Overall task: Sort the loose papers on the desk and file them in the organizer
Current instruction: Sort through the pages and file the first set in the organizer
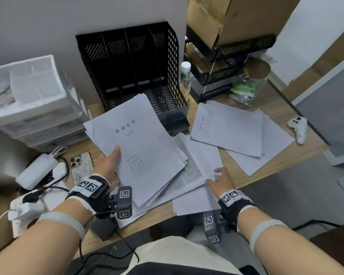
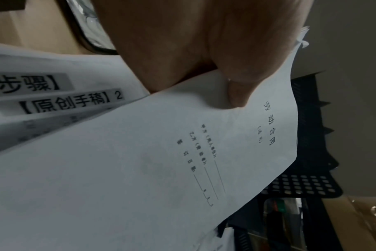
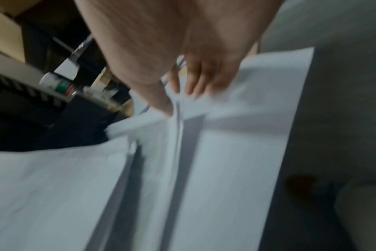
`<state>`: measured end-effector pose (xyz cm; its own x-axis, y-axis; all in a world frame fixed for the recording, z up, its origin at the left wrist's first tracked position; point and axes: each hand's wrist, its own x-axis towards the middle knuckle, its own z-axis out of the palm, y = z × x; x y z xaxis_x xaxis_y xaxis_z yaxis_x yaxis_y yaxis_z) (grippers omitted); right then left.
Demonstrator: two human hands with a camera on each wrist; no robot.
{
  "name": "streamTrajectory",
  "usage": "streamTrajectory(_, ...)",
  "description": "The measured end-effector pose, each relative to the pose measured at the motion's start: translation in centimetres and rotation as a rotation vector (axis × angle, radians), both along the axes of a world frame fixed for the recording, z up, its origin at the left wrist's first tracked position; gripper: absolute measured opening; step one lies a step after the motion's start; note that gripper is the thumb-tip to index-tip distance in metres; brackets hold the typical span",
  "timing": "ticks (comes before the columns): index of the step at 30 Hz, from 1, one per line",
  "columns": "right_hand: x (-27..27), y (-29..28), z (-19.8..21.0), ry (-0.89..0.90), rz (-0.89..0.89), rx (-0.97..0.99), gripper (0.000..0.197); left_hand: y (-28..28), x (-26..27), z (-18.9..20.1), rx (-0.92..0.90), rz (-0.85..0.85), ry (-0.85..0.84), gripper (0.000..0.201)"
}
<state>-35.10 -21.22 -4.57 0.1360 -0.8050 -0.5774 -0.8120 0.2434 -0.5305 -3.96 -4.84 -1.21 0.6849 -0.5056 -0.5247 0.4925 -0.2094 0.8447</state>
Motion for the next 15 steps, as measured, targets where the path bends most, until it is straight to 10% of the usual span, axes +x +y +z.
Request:
streamTrajectory(4, -3.9, -0.5, 0.3, 0.327, -0.117, 0.148, 0.074, -1.1, -2.2, 1.0, 0.139, -0.012, -0.051, 0.041)
streamTrajectory(10, -4.3, -1.4, 1.1, 0.031, 0.038, 0.283, 0.046, -2.5, -3.4, 1.2, 0.137, -0.124, -0.071, 0.033)
streamTrajectory(15, -1.5, -3.7, 8.1, -0.322, 0.205, -0.085, 0.042, -3.3, -1.9, -1.9, 0.103, -0.140, -0.033, 0.036)
